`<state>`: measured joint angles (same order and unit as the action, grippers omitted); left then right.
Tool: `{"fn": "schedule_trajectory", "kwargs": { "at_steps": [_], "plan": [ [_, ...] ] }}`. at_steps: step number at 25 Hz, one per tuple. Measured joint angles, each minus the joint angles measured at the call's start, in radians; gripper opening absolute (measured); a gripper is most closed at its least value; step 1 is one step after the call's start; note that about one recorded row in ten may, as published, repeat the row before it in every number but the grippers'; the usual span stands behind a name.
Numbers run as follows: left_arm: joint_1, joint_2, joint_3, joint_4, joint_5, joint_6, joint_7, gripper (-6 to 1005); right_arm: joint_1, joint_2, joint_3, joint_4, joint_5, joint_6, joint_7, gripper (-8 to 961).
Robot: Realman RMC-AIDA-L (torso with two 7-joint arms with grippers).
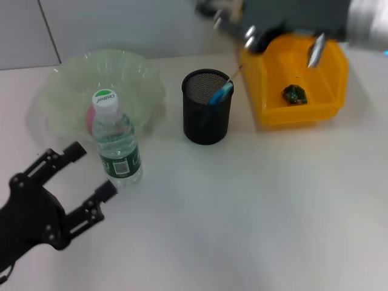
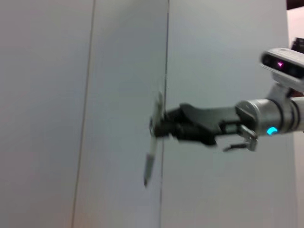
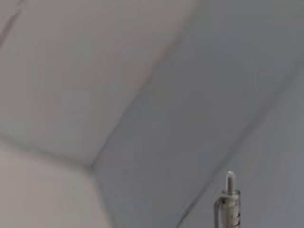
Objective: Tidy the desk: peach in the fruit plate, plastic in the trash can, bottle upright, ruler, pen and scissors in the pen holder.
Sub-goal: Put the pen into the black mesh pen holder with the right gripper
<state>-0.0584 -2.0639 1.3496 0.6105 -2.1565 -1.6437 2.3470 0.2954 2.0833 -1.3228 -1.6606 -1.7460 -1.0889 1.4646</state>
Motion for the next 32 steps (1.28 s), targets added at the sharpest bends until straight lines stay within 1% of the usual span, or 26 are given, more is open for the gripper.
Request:
{"fn": "schedule_trajectory", "kwargs": {
  "at_steps": [3,4,5,7,8,9,10,14,19,21,23,24,25,26,29,32],
  "plan": [
    [-0.005,-0.001,0.001,0.0,0.036,-0.002,-0.003,785,0.0,-0.003,0.098,0.086,0.152,-0.013,-0.001,166],
    [-0.008,0.0,0.001,0.006,0.064,-0.007,-0.008,785,0.005,-0.004,0.161,0.147,0.237,-0.035,-0.001,166],
    [-0.008,0.0,0.001,0.006,0.064,-0.007,-0.008,785,0.005,-0.004,0.161,0.147,0.237,-0.035,-0.001,166],
    [-0.009,0.0,0.001,0.009,0.082,-0.008,-0.009,785,0.018,-0.007,0.211,0.208,0.296,-0.067,-0.008,166],
    [-0.015,0.0,-0.002,0.014,0.134,-0.007,-0.013,785,0.03,-0.008,0.238,0.244,0.315,-0.088,-0.013,166],
    [-0.019,0.0,-0.003,0.014,0.145,-0.005,-0.018,785,0.058,-0.008,0.296,0.303,0.33,-0.126,-0.014,166],
    [-0.024,0.0,-0.006,0.016,0.161,-0.003,-0.024,785,0.058,-0.008,0.296,0.303,0.33,-0.126,-0.014,166],
    [-0.047,0.002,-0.01,0.021,0.224,0.01,-0.072,785,0.1,-0.006,0.378,0.408,0.356,-0.171,-0.021,166],
    [-0.05,0.002,-0.01,0.021,0.264,0.02,-0.081,785,0.114,-0.005,0.382,0.446,0.367,-0.177,-0.036,165],
    [-0.05,0.007,-0.011,0.022,0.267,0.02,-0.102,785,0.12,-0.002,0.384,0.482,0.406,-0.173,-0.067,165],
    [-0.05,0.014,-0.012,0.023,0.27,0.019,-0.125,785,0.124,-0.002,0.385,0.528,0.462,-0.174,-0.101,165],
    [-0.05,0.014,-0.012,0.023,0.27,0.019,-0.125,785,0.126,-0.004,0.383,0.58,0.523,-0.188,-0.158,165],
    [-0.048,0.018,-0.017,0.023,0.281,0.022,-0.133,785,0.126,-0.004,0.383,0.58,0.523,-0.188,-0.158,165],
    [-0.048,0.019,-0.026,0.023,0.296,0.026,-0.138,785,0.125,-0.004,0.38,0.606,0.552,-0.195,-0.198,166],
    [-0.058,0.017,-0.059,0.03,0.355,0.029,-0.161,785,0.132,-0.002,0.372,0.687,0.61,-0.215,-0.322,166],
    [-0.071,0.015,-0.065,0.045,0.375,0.033,-0.187,785,0.153,-0.004,0.371,0.759,0.621,-0.241,-0.367,165]
  ]
}}
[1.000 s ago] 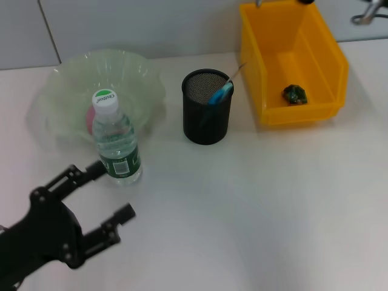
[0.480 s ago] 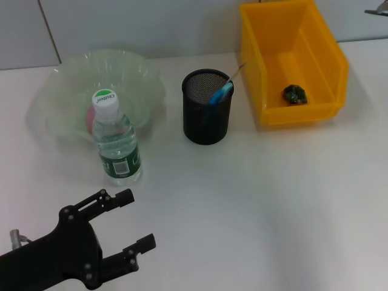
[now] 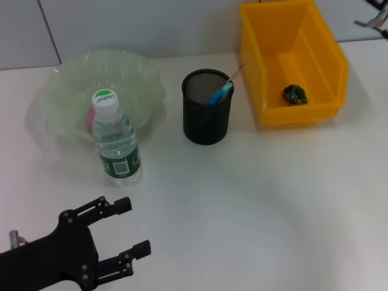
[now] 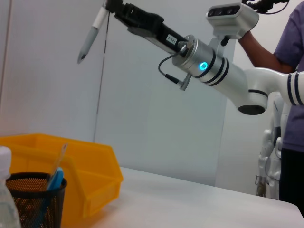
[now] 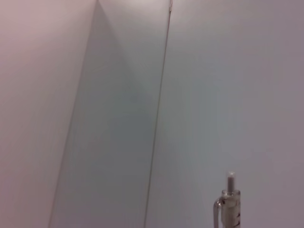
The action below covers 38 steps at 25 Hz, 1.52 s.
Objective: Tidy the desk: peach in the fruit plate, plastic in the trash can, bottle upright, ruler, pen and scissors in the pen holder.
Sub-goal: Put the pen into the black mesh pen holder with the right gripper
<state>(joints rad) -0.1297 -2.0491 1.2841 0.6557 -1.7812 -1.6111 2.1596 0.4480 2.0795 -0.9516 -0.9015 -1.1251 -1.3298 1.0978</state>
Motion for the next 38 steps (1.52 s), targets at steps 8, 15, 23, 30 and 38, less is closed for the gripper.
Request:
{"fn": "schedule_trajectory", "kwargs": {
  "at_steps": [8,15,23,30,38],
  "plan": [
    [-0.04,-0.01,-0.008,0.002,0.046,0.019,-0.006,784,0.116,-0.002,0.014,0.296,0.004,0.005,-0.167,167],
    [-0.049,-0.011,-0.008,-0.006,0.064,0.034,-0.006,784,0.211,0.002,0.011,0.485,0.019,0.046,-0.274,170],
    [-0.05,-0.011,-0.008,-0.007,0.069,0.035,-0.007,785,0.289,0.008,0.007,0.611,0.02,0.133,-0.303,173],
    [-0.05,-0.011,-0.008,-0.006,0.075,0.036,-0.018,784,0.315,0.008,0.008,0.65,0.02,0.15,-0.319,175],
    [-0.048,-0.011,-0.008,0.001,0.076,0.033,-0.034,785,0.316,0.011,0.009,0.673,0.02,0.182,-0.3,178]
  ]
}}
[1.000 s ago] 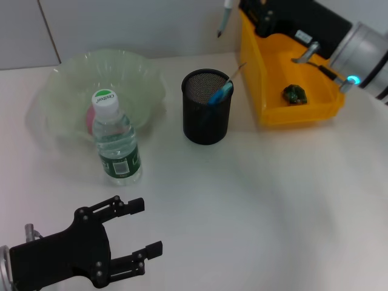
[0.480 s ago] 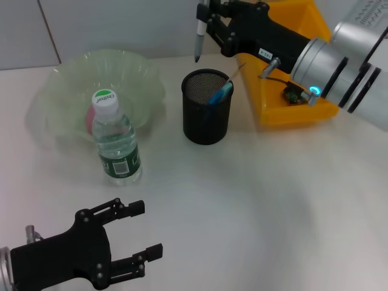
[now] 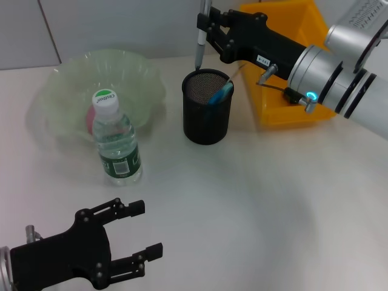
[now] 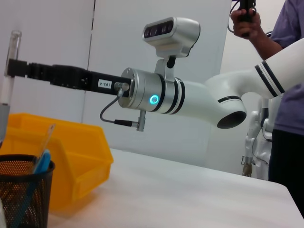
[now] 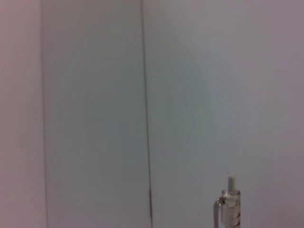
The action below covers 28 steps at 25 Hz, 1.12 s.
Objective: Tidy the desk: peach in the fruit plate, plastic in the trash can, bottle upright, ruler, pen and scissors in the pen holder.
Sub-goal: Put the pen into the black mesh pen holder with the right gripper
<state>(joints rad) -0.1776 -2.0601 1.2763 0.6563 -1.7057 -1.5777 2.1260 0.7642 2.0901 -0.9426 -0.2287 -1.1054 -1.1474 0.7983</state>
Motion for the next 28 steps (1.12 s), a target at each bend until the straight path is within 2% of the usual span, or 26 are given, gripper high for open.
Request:
{"fn": "schedule_trajectory", "kwargs": {
  "at_steps": [17,24,26,28],
  "plan": [
    [-0.009,-0.002,0.0,0.002,0.0,-0.007,0.001,784,-0.008,0.002,-0.058,0.013,-0.005,0.019,0.011,184],
    [-0.018,-0.002,0.0,0.002,0.0,-0.007,0.002,784,-0.036,0.0,-0.059,-0.002,-0.004,-0.032,0.019,402],
    [-0.019,-0.002,-0.002,0.002,-0.001,-0.007,0.001,784,-0.067,-0.006,-0.061,-0.04,-0.015,-0.098,0.06,492],
    [-0.018,-0.001,-0.003,0.002,-0.003,-0.008,0.001,784,-0.142,-0.011,-0.066,-0.148,-0.054,-0.188,0.161,582]
  ]
}}
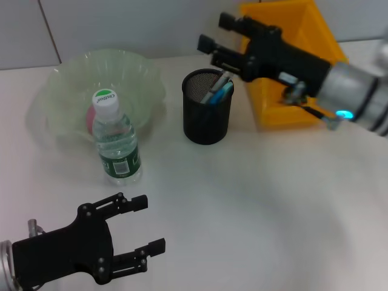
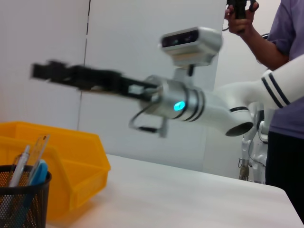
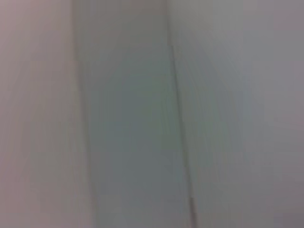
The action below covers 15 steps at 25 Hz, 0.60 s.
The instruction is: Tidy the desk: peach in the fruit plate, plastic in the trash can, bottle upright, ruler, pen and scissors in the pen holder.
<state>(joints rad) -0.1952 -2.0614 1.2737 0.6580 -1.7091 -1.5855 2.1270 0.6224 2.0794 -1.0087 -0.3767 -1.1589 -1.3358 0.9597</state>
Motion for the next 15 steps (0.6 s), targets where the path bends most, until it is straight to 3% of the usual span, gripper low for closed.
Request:
{"fn": "schedule_trajectory", "kwargs": {
  "at_steps": [5,8,12,15],
  "plan": [
    [-0.001,0.001,-0.003,0.0,0.0,0.005,0.0,784,-0.174,-0.002,0.007,-0.335,-0.173,-0.148,0.253,682],
    [-0.008,0.001,-0.02,0.001,0.001,0.004,0.0,784,-0.22,-0.006,0.068,-0.468,-0.37,-0.262,0.37,742],
    [-0.021,0.0,-0.026,0.001,0.003,0.001,0.002,784,-0.208,-0.025,0.199,-0.491,-0.615,-0.39,0.438,809],
    [-0.031,0.0,-0.026,0.001,0.003,0.0,0.0,785,-0.19,-0.039,0.239,-0.452,-0.76,-0.407,0.445,831]
  ]
}}
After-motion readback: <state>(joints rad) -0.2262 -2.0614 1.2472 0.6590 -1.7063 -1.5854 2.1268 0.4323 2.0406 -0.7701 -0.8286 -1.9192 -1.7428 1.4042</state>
